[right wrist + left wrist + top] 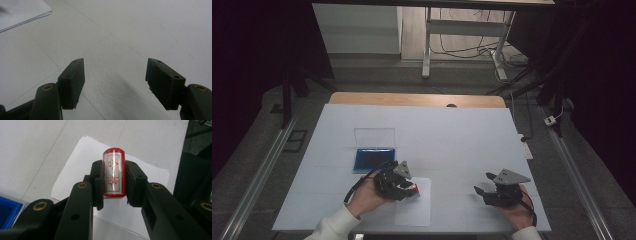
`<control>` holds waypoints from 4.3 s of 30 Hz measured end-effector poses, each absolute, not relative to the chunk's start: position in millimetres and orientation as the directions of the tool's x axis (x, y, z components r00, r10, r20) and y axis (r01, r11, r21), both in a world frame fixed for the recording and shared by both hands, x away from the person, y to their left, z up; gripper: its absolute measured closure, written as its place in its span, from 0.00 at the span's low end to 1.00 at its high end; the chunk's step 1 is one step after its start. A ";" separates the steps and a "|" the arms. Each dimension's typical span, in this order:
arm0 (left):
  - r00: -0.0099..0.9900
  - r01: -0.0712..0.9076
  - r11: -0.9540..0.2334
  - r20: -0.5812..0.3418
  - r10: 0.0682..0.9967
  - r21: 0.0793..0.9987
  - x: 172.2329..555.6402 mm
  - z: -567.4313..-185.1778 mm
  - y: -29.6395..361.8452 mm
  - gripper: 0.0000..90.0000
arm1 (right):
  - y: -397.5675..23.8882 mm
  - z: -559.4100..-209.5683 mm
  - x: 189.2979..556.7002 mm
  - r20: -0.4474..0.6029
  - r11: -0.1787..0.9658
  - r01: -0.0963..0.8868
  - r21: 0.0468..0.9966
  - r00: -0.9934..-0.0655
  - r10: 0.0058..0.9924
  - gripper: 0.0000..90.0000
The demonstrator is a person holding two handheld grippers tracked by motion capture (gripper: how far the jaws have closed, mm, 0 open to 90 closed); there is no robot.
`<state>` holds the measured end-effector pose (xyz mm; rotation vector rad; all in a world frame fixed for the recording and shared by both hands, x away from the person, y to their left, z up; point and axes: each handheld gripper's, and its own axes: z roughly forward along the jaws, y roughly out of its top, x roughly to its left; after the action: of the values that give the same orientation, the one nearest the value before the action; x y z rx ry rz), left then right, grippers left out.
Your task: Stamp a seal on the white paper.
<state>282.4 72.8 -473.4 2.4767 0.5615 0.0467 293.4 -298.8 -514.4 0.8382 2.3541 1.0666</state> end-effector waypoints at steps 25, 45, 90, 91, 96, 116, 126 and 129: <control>0.910 0.385 -0.772 -0.065 0.410 0.506 285.5 -484.4 63.9 0.78 | -298.9 -514.5 293.4 -0.126 0.524 0.351 0.776 -0.728 0.674 0.35; 0.913 0.380 -0.799 -0.053 0.404 0.466 286.4 -484.5 57.8 0.79 | -298.5 -514.3 293.4 -0.130 0.528 0.349 0.774 -0.728 0.673 0.35; 0.908 0.393 -0.833 -0.022 0.418 0.390 285.6 -485.3 45.5 0.79 | -294.7 -512.4 292.1 -0.134 0.526 0.338 0.780 -0.731 0.669 0.35; 0.908 0.393 -0.832 -0.022 0.419 0.391 285.3 -485.4 45.4 0.79 | -294.5 -512.4 292.0 -0.135 0.527 0.338 0.780 -0.732 0.668 0.35; 0.908 0.392 -0.832 -0.023 0.417 0.393 285.5 -485.5 45.8 0.79 | -294.5 -512.8 292.4 -0.132 0.525 0.339 0.781 -0.731 0.669 0.35; 0.905 0.374 -0.764 -0.027 0.425 0.525 280.7 -454.8 64.7 0.79 | -298.9 -510.2 291.5 -0.132 0.512 0.336 0.790 -0.723 0.678 0.35; 0.902 0.360 -0.696 -0.042 0.429 0.621 278.0 -431.1 84.0 0.79 | -298.7 -510.3 290.9 -0.136 0.516 0.338 0.787 -0.721 0.680 0.35; 0.893 0.367 -0.669 -0.045 0.447 0.646 279.6 -425.3 92.6 0.78 | -298.4 -510.1 290.4 -0.135 0.514 0.334 0.790 -0.723 0.677 0.35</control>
<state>279.6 92.6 -425.3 2.3727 0.5811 0.1530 290.4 -298.4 -510.1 0.8306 2.3296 1.0808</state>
